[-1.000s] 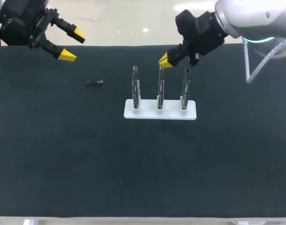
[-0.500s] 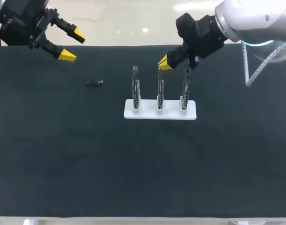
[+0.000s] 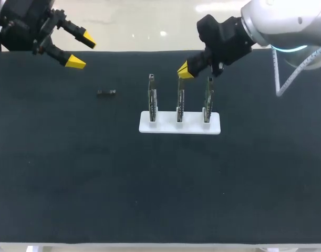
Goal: Pick up the optical module with the left hand, and insert it into the network port with the right hand.
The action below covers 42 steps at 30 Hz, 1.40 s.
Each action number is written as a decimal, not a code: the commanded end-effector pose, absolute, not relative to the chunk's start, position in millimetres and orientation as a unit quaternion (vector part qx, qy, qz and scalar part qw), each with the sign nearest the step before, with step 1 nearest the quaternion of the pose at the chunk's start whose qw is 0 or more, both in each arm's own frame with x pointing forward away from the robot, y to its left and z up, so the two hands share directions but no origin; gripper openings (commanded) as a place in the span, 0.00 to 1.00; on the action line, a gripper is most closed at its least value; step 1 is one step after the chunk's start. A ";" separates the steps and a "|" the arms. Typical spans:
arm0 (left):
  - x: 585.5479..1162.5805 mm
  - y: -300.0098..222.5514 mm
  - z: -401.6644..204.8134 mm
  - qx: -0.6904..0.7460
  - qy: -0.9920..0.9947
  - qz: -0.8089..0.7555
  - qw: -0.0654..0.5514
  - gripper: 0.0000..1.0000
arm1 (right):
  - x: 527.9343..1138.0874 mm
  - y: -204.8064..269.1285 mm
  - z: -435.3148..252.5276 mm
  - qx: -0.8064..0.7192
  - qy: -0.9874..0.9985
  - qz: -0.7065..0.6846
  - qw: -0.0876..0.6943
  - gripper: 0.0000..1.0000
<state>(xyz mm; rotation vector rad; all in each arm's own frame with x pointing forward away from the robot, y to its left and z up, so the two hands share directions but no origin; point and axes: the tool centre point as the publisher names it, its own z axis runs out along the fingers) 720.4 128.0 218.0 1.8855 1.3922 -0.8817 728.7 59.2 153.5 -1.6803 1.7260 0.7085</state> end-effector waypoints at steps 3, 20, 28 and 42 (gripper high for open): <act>721.1 127.8 218.3 0.715 0.529 -0.334 0.312 1.00 | 730.0 50.7 180.8 -0.635 0.661 0.264 0.301 0.00; 721.1 127.8 218.3 0.715 0.529 -0.334 0.312 1.00 | 734.3 -41.0 224.8 -0.632 0.664 0.275 0.291 0.00; 721.1 127.8 218.3 0.715 0.529 -0.334 0.312 1.00 | 738.0 -78.2 226.8 -0.638 0.656 0.273 0.298 0.00; 721.1 127.8 218.3 0.715 0.529 -0.334 0.312 1.00 | 738.8 -85.9 227.5 -0.639 0.651 0.277 0.302 1.00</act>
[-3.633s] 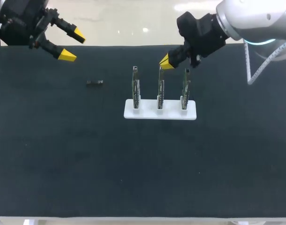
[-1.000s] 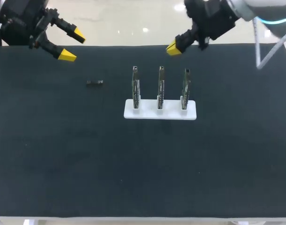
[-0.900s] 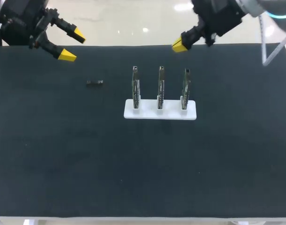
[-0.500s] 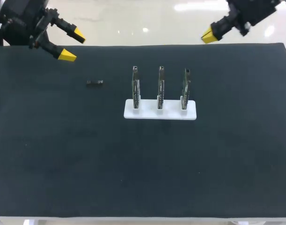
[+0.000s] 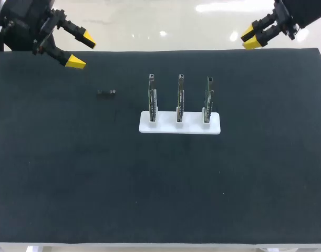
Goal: Pick up the optical module with the left hand, and insert it into the network port with the right hand.
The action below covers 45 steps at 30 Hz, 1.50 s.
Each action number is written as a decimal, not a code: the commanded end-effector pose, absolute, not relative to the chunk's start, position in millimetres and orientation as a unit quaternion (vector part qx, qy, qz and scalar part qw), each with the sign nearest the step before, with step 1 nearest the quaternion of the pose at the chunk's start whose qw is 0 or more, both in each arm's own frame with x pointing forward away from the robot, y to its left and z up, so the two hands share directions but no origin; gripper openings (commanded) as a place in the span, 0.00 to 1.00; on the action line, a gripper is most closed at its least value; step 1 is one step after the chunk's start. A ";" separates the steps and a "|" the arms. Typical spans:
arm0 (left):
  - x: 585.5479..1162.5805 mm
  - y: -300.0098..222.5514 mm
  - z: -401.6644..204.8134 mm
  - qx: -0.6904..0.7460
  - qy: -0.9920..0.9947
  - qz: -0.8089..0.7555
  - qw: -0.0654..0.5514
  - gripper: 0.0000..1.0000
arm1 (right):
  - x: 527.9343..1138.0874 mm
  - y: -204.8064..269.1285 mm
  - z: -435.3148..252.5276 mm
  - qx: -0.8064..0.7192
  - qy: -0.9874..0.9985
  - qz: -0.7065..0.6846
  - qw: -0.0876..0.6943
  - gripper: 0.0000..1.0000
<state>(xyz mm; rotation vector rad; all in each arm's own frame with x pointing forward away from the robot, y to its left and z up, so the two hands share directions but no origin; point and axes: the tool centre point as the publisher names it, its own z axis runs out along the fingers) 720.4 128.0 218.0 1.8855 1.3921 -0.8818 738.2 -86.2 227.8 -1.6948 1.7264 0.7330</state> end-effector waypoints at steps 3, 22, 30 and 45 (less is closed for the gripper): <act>721.1 127.8 218.3 0.715 0.529 -0.334 0.312 1.00 | 738.8 -85.9 227.5 -0.639 0.651 0.277 0.302 1.00; 739.4 127.2 212.6 0.697 0.639 -0.271 0.182 1.00 | 738.8 -85.9 227.5 -0.639 0.651 0.277 0.302 1.00; 784.9 139.6 177.4 0.669 0.725 -0.155 0.040 1.00 | 738.8 -85.9 227.5 -0.639 0.651 0.277 0.302 1.00; 848.8 152.6 107.8 0.653 0.755 -0.018 -0.056 1.00 | 738.8 -85.9 227.5 -0.639 0.651 0.277 0.302 1.00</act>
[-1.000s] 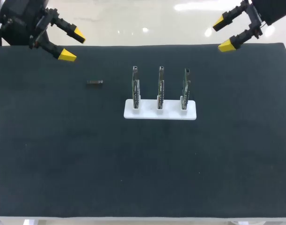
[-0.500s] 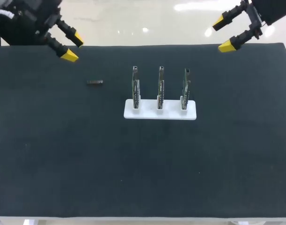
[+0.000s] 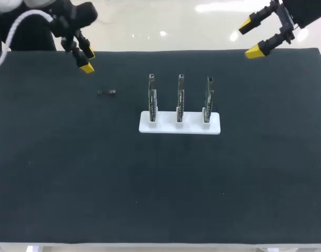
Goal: Pick up the optical module with the left hand, and insert it into the network port with the right hand.
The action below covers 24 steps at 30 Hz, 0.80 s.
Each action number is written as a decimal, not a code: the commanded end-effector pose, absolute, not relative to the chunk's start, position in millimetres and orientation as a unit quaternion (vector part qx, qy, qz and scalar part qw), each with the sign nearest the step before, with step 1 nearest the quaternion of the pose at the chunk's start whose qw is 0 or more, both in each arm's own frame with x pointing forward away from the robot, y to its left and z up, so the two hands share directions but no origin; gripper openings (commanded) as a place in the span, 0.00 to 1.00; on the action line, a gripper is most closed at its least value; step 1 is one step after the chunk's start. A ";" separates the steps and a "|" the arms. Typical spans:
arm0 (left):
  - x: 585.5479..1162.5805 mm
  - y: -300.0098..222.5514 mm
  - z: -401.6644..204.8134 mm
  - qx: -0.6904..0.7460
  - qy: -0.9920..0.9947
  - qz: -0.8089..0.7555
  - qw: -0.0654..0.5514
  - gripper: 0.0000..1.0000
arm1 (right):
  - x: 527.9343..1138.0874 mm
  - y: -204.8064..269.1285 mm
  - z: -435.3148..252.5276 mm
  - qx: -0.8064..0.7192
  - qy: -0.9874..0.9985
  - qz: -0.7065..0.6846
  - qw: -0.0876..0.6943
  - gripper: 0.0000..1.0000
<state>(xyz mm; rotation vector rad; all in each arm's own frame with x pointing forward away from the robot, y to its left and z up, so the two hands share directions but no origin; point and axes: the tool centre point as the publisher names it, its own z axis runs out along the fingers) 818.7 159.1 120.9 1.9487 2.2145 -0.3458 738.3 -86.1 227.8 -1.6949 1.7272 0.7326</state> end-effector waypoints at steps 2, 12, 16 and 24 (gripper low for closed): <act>852.2 152.5 98.6 0.652 0.755 -0.006 -0.068 1.00 | 738.8 -85.9 227.5 -0.639 0.651 0.277 0.302 1.00; 857.3 158.4 65.4 0.670 0.737 0.022 -0.089 1.00 | 738.8 -85.9 227.5 -0.639 0.651 0.277 0.302 1.00; 857.2 160.0 56.6 0.683 0.724 0.008 -0.093 1.00 | 738.8 -85.9 227.5 -0.639 0.651 0.277 0.302 1.00; 859.6 162.6 41.8 0.699 0.711 -0.004 -0.077 1.00 | 738.8 -85.9 227.5 -0.639 0.651 0.277 0.302 1.00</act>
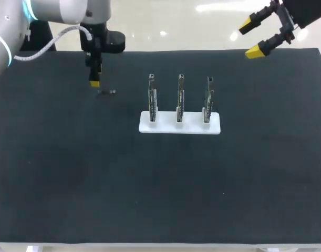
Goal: Pick up the optical module with the left hand, and insert it into the network port with the right hand.
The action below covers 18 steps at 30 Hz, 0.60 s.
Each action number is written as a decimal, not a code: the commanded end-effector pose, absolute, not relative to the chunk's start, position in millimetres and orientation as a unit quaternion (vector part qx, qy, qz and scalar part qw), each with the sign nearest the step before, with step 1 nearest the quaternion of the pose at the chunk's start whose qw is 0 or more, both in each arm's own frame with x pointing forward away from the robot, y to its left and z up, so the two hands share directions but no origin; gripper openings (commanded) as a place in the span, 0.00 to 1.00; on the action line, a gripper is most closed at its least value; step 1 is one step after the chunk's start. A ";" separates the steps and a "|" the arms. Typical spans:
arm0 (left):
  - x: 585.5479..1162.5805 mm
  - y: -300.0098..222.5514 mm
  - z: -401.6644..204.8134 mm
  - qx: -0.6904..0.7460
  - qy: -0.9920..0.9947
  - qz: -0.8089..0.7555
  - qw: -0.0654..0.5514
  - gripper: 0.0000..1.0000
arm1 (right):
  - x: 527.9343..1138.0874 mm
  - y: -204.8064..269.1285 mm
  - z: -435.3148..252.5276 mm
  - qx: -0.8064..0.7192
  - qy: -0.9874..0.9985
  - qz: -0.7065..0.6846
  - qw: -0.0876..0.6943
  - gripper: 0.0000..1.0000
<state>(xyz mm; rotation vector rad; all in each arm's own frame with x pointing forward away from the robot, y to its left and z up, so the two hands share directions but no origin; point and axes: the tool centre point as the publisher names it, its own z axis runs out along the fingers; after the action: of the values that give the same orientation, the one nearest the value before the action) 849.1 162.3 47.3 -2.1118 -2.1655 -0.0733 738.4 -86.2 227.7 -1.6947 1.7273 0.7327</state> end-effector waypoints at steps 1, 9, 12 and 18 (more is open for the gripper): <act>860.4 163.0 39.4 -0.701 -0.709 0.009 0.075 1.00 | 738.8 -85.9 227.5 -0.639 0.651 0.277 0.302 1.00; 863.6 164.0 26.9 -0.704 -0.706 0.034 0.066 1.00 | 738.8 -85.9 227.5 -0.639 0.651 0.277 0.302 1.00; 864.2 163.4 23.9 -0.704 -0.706 0.043 0.064 1.00 | 738.8 -85.9 227.5 -0.639 0.651 0.277 0.302 1.00; 864.6 158.0 15.7 -0.706 -0.704 0.048 0.054 1.00 | 738.8 -85.9 227.5 -0.639 0.651 0.277 0.302 1.00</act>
<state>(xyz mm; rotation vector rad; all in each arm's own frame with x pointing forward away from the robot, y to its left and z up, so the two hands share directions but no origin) 854.8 159.4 19.3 -2.1893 -2.1915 0.0506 738.3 -86.1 227.8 -1.6948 1.7272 0.7327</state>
